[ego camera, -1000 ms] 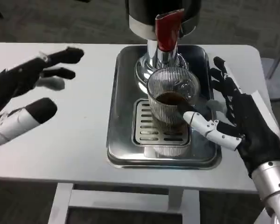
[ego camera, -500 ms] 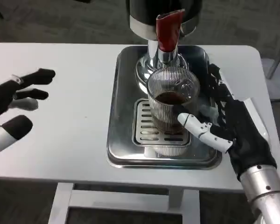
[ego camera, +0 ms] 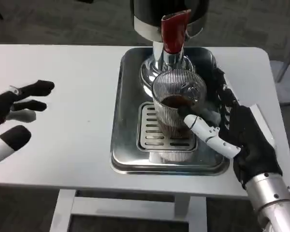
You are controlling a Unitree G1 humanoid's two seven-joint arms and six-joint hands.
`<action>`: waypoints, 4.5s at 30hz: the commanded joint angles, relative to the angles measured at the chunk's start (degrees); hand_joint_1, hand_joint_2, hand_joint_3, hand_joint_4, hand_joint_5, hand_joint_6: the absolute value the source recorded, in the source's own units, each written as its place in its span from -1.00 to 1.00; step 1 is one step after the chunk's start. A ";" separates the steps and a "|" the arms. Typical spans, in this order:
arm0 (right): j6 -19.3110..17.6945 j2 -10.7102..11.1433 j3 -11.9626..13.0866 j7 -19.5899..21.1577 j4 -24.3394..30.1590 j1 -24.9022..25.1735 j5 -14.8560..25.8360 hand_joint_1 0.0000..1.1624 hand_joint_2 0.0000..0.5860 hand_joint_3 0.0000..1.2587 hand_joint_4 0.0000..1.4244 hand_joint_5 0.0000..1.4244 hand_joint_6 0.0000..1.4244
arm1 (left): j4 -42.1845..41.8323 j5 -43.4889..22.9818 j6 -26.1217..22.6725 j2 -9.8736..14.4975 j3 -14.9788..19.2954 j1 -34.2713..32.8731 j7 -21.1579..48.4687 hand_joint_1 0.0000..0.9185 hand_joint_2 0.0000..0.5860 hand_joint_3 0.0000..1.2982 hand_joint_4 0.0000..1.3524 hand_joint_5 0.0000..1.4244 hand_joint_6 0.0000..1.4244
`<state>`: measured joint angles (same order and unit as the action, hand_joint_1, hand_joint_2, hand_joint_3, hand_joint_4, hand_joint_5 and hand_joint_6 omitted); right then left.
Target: Grasp the cup under the faucet to collect the drink, then remove the cup.
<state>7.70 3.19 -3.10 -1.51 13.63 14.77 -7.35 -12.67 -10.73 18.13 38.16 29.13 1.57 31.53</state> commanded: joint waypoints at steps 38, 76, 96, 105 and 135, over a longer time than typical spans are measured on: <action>-4.01 1.04 1.46 -1.97 -3.26 4.67 3.74 0.02 -0.21 -1.00 -0.97 -0.95 -0.72 | -4.29 0.32 -2.64 -0.01 1.29 4.96 -0.65 -1.00 -0.73 -0.61 -0.69 -0.59 -0.49; -7.39 0.69 0.64 -5.88 -10.23 7.01 5.92 0.06 -0.23 -1.00 -1.00 -1.00 -0.75 | -0.55 0.37 -2.23 1.44 1.08 4.07 0.02 -1.00 -0.74 -0.57 -0.66 -0.59 -0.51; -7.83 5.06 3.27 -9.80 -7.96 5.00 9.29 0.03 -0.28 -1.00 -1.00 -1.00 -0.76 | -1.29 0.42 -2.80 1.15 0.31 4.23 0.01 -1.00 -0.73 -0.56 -0.64 -0.59 -0.51; -7.25 6.94 2.50 -12.89 -7.00 5.25 9.70 0.23 -0.31 -1.00 -1.00 -1.00 -0.73 | -2.03 0.53 -3.36 1.35 0.46 4.29 -0.23 -1.00 -0.73 -0.55 -0.64 -0.56 -0.51; -8.60 6.51 -0.67 -10.35 -6.94 4.19 4.97 0.27 -0.29 -1.00 -1.00 -1.00 -0.75 | -3.14 0.03 -4.40 2.02 1.26 5.62 0.32 -1.00 -0.76 -0.54 -0.62 -0.56 -0.51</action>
<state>1.01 10.46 -3.24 -12.49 6.67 19.96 -2.16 -15.17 -10.71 14.22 39.51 29.75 6.05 31.48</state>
